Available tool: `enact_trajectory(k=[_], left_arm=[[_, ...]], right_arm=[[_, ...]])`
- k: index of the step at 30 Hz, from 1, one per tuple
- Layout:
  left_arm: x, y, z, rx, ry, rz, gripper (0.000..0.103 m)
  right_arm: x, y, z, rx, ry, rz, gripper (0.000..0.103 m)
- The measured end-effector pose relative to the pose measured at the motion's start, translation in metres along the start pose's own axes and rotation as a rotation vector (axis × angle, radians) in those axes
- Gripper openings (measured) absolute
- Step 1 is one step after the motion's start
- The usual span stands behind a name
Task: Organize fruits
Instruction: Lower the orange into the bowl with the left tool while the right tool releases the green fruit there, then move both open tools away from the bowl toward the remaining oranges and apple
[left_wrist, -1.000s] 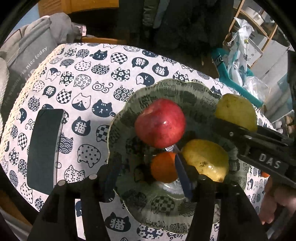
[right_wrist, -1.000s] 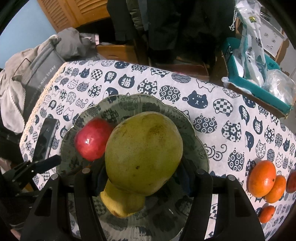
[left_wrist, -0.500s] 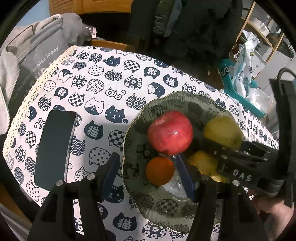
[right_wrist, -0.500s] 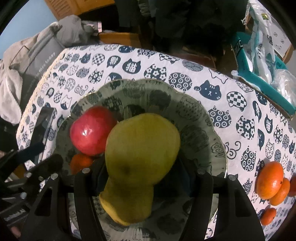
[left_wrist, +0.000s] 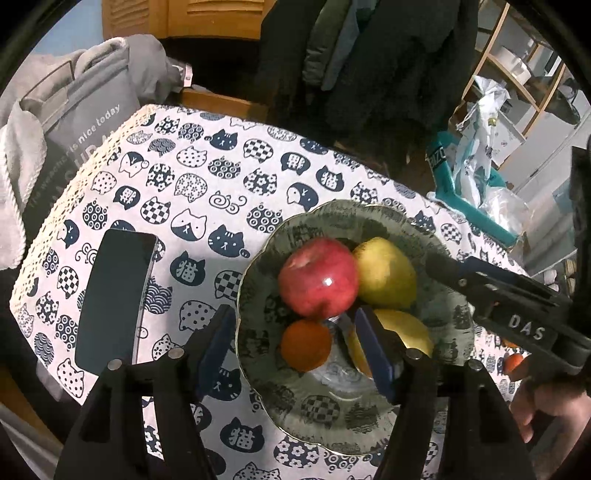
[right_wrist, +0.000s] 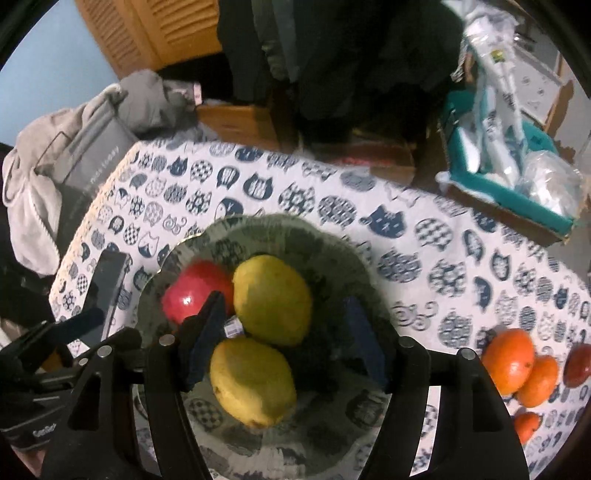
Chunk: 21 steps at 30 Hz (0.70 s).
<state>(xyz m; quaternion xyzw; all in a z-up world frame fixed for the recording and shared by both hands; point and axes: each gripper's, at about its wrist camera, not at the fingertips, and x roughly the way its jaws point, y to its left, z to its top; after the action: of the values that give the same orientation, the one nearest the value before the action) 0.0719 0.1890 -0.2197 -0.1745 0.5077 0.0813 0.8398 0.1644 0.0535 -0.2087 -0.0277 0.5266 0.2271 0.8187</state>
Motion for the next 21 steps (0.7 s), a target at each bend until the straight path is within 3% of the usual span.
enact_trajectory(k=[21], left_arm=[[-0.055, -0.056, -0.004, 0.086, -0.096, -0.061, 0.083]], right_arm=[[-0.118, -0.044, -0.020, 0.000, -0.184, -0.178, 0.074]])
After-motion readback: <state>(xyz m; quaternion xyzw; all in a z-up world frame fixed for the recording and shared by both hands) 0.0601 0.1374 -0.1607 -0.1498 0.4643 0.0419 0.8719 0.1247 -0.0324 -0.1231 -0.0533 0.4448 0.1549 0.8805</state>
